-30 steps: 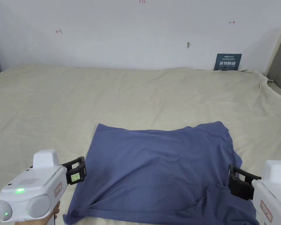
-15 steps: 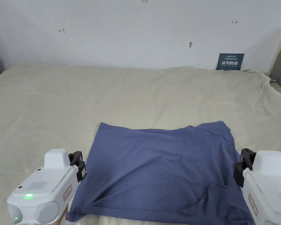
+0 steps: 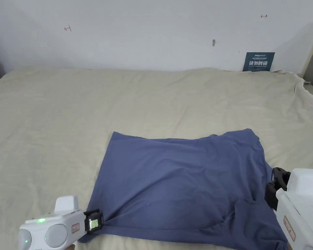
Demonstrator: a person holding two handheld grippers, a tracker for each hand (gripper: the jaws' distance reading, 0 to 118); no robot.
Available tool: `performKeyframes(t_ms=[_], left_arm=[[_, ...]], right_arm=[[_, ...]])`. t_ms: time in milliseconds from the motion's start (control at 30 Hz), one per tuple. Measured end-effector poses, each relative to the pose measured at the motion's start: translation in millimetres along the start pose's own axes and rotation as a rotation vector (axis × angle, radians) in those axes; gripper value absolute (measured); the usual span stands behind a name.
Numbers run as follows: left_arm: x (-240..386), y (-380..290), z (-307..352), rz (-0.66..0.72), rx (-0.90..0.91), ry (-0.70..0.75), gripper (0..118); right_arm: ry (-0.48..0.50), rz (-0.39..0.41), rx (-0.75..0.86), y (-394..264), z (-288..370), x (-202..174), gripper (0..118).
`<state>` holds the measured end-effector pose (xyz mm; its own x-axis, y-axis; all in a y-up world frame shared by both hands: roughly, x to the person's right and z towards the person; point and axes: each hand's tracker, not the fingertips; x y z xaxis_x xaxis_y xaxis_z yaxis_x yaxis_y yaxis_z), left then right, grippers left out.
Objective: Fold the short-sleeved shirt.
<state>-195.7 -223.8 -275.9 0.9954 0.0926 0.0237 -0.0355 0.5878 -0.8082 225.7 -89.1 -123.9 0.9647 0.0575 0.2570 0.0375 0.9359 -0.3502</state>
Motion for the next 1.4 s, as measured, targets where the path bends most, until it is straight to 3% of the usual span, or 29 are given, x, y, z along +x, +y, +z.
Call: performKeyframes(t_ms=[33,200,267,300,367,400,467,567,600,733,767,1000,1200,1300,1400], left_arm=[[-2.0,-3.7,-5.4,0.005,-0.022,0.015,93],[-9.5,-16.7,-31.1,0.003,-0.094,0.044,93],[-8.7,-20.6,-38.5,0.001,-0.100,0.058,88],[-7.7,-22.1,-40.9,-0.006,-0.103,0.057,79],[-4.5,-24.5,-45.4,-0.052,-0.109,0.015,37],[-3.0,-26.0,-47.2,-0.075,-0.123,-0.029,24],[2.9,-25.7,-46.1,-0.082,-0.111,-0.002,10],[6.4,-22.9,-41.6,-0.111,-0.099,-0.003,6],[6.1,-21.6,-40.0,-0.122,-0.097,-0.010,6],[4.8,-14.3,-27.5,-0.140,-0.070,-0.040,6],[4.3,-11.9,-24.5,-0.139,-0.067,-0.044,6],[2.0,1.4,-7.5,-0.116,-0.009,-0.072,6],[3.7,3.9,-8.3,-0.107,0.004,-0.074,6],[4.3,4.0,-8.7,-0.098,0.004,-0.077,6],[4.3,5.1,-6.7,-0.094,0.011,-0.082,6]], right_arm=[[0.001,0.000,-0.006,-0.9,-0.2,-0.2,0],[0.005,0.002,-0.031,-11.1,-7.7,11.2,0],[0.002,0.000,-0.038,-14.4,-9.6,15.1,0],[0.002,-0.004,-0.043,-15.4,-10.2,16.8,0],[-0.004,-0.009,-0.051,-19.4,-12.1,21.1,0],[-0.006,-0.010,-0.058,-21.1,-13.0,23.1,0],[-0.010,-0.015,-0.078,-26.2,-14.5,27.8,0],[-0.019,-0.039,-0.130,-38.8,-17.3,38.8,2],[-0.026,-0.043,-0.175,-46.0,-19.8,42.6,9],[-0.019,-0.089,-0.362,-81.2,-36.2,58.3,87],[-0.008,-0.104,-0.414,-91.4,-41.4,61.0,92],[-0.029,-0.135,-0.620,-156.4,-73.2,66.5,90],[0.019,-0.215,-0.667,-164.9,-71.2,59.1,54],[0.048,-0.241,-0.644,-167.0,-71.3,65.3,14],[0.053,-0.210,-0.623,-152.0,-63.8,58.8,10]])
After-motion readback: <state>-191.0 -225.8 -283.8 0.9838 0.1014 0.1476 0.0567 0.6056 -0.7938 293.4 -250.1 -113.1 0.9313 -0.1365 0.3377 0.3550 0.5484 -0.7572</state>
